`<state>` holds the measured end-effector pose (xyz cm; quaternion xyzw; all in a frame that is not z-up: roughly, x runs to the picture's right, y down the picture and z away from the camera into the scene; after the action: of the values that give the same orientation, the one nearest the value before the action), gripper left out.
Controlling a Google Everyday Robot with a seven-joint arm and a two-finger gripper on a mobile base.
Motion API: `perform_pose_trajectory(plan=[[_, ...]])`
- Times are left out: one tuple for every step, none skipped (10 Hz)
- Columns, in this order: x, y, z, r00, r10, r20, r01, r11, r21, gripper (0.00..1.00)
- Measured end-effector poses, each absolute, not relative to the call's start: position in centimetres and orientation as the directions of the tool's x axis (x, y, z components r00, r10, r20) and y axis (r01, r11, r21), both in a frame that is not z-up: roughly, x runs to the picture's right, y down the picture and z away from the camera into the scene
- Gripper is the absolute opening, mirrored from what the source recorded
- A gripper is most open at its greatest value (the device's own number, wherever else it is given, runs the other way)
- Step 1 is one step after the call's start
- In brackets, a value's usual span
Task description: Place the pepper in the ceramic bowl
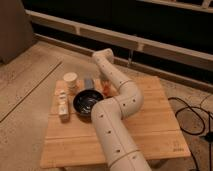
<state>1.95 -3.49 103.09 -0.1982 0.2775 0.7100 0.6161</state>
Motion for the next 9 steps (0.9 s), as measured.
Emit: perform_pose_trajectory(plan=[[0.9,-6.4,102.3,-0.137,0.806,-0.577,-0.990,-0.090,0.110,0.00],[-0.5,-9.7,101.1,-0.101,0.847,-0.523,-0.995,-0.079,0.065,0.00],[-1.7,-12.5,99.9,-0.065,0.879,-0.472,-0.998,-0.059,0.028,0.00],[-3.0,-15.2,98.5,-0.026,0.907,-0.421,-0.999,-0.031,-0.005,0.00],[-4.0,-17.1,97.4,0.011,0.924,-0.381,-0.999,-0.001,-0.032,0.00],[-4.9,-18.5,96.5,0.045,0.934,-0.353,-0.998,0.028,-0.054,0.00],[-5.9,-19.4,95.8,0.079,0.940,-0.331,-0.996,0.058,-0.074,0.00],[-6.9,-19.9,95.3,0.100,0.943,-0.318,-0.993,0.075,-0.092,0.00],[-7.9,-20.6,94.6,0.120,0.947,-0.299,-0.989,0.089,-0.115,0.00]])
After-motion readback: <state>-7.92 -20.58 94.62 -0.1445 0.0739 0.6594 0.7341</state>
